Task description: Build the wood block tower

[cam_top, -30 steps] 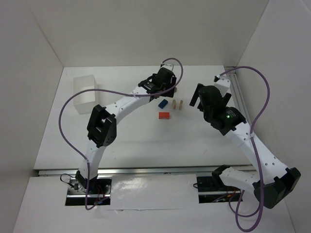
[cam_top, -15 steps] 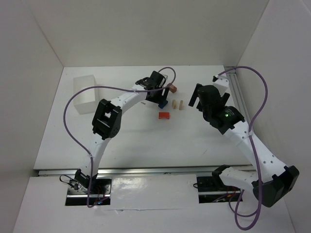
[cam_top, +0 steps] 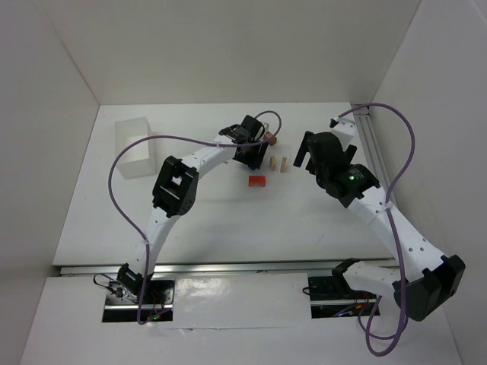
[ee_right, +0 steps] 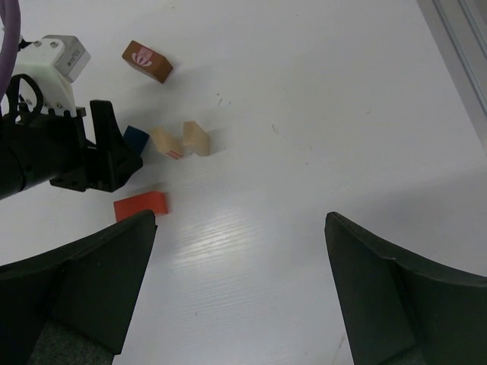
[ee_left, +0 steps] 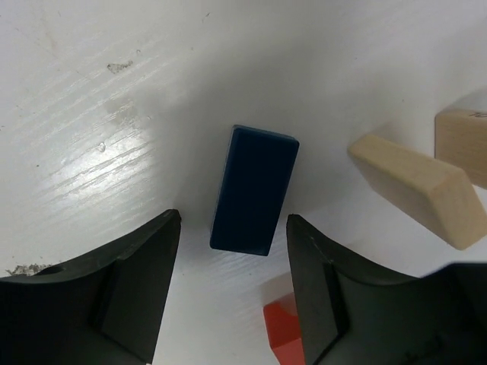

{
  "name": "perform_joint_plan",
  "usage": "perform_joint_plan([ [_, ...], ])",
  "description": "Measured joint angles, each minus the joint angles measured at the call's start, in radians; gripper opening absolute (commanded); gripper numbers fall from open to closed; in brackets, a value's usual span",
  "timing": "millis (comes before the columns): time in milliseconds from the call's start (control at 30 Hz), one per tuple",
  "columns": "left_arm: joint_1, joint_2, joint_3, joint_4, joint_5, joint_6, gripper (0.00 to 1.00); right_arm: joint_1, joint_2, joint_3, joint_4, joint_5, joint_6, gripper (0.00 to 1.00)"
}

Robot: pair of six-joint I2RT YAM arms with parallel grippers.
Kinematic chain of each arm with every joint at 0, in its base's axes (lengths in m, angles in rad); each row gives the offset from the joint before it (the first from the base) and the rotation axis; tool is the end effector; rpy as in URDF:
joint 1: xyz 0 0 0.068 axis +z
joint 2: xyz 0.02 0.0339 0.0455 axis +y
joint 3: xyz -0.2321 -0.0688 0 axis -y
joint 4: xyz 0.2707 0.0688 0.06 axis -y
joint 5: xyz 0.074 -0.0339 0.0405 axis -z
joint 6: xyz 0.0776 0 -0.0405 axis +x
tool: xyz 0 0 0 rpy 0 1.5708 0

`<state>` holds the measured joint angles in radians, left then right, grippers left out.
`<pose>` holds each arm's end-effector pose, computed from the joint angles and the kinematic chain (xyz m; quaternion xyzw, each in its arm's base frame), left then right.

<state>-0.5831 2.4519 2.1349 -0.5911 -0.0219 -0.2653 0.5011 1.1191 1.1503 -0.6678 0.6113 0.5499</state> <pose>0.4753 -0.3115 0.1143 0.1461 0.9342 -0.1245 0.3007 0.2827 0.1041 0.3090 0.1562 0.8479 -0.0170 0.5063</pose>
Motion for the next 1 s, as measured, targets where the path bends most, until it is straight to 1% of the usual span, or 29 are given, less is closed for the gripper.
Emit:
perform_joint_plan([
  [33,0.0,0.005,0.007,0.0,-0.003,0.0,0.69,0.0,0.001,0.0,0.0,0.0,-0.001,0.99],
  [167,0.0,0.014,0.02,0.0,-0.018,0.002,0.53,0.0,0.004,0.0,0.002,-0.002,-0.005,0.99],
  [200,0.0,0.014,0.02,0.0,-0.024,0.003,0.42,0.0,0.004,-0.002,0.003,-0.003,-0.006,0.99],
  [300,0.0,0.015,0.02,0.0,-0.039,0.006,0.22,0.0,0.005,-0.01,0.005,-0.01,-0.008,0.99],
  [333,0.0,0.015,0.02,0.001,-0.043,0.005,0.12,0.0,0.005,-0.013,0.006,-0.013,-0.008,0.99],
  [433,0.0,0.014,0.02,0.0,-0.063,0.003,0.06,-0.001,0.006,-0.013,0.011,-0.028,-0.017,0.99],
  [467,0.0,0.013,0.019,-0.003,-0.071,0.003,0.01,-0.001,0.011,-0.013,0.014,-0.037,-0.023,0.99],
  [567,0.011,-0.024,-0.026,-0.013,-0.076,0.003,0.0,-0.008,0.05,0.005,0.014,-0.083,-0.044,0.99],
  [633,0.032,-0.08,-0.101,-0.018,-0.049,0.005,0.0,-0.011,0.101,0.04,0.008,-0.127,-0.055,0.99],
  [733,0.073,-0.213,-0.257,-0.016,0.005,0.009,0.0,-0.015,0.18,0.1,0.011,-0.232,-0.067,0.95],
  [833,0.11,-0.356,-0.393,-0.007,0.05,0.01,0.0,-0.021,0.214,0.124,0.033,-0.362,-0.069,0.9],
  [900,0.122,-0.449,-0.454,-0.003,0.089,0.011,0.0,-0.029,0.222,0.127,0.058,-0.447,-0.061,0.88],
  [967,0.126,-0.532,-0.495,0.008,0.138,0.026,0.0,-0.04,0.234,0.13,0.096,-0.534,-0.045,0.83],
  [1000,0.125,-0.57,-0.516,0.023,0.165,0.029,0.0,-0.048,0.243,0.134,0.114,-0.578,-0.038,0.83],
])
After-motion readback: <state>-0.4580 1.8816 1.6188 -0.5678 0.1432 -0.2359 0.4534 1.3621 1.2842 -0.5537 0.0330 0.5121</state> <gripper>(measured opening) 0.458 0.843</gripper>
